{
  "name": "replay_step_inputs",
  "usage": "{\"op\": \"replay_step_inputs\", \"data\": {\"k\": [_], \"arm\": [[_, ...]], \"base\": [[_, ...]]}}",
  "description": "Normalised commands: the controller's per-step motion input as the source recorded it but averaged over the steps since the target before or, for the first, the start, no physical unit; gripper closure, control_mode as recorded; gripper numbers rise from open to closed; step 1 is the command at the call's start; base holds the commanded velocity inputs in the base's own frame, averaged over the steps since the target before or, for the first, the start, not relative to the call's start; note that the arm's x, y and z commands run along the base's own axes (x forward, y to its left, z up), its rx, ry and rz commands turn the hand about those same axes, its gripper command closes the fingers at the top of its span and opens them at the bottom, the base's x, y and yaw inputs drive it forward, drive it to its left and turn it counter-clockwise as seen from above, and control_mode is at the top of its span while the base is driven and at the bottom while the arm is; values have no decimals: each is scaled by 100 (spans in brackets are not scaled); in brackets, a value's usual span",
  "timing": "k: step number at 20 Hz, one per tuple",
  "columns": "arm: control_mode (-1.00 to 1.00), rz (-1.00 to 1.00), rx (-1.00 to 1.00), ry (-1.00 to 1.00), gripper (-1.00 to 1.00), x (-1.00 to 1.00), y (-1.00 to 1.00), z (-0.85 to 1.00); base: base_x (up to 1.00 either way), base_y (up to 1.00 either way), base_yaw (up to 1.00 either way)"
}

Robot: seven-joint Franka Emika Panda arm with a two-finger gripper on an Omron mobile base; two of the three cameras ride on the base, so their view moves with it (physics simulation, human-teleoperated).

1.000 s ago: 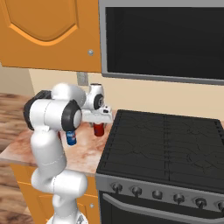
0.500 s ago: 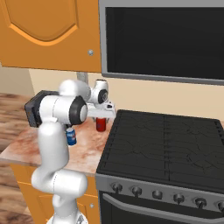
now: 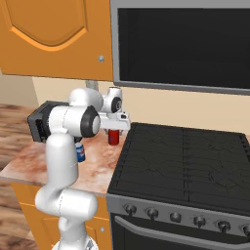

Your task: Four empty soda cans are scattered around the kitchen. Gather all the cans and cluster them next to the stove for recycling.

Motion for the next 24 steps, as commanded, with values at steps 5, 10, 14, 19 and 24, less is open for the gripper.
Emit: {"op": "replay_step_inputs", "data": {"k": [5,10,14,19,24], "arm": [[-100,0,0,-4,100,6,0,-32],[-100,0,0,-2,100,0,0,-28],[-100,0,0,0,-100,1,0,-6],[-100,0,0,0,-100,0,0,0],[-100,0,0,0,-100,0,0,0]], "base": [[0,0,0],[0,0,0],[0,0,0],[0,0,0],[0,0,0]]}}
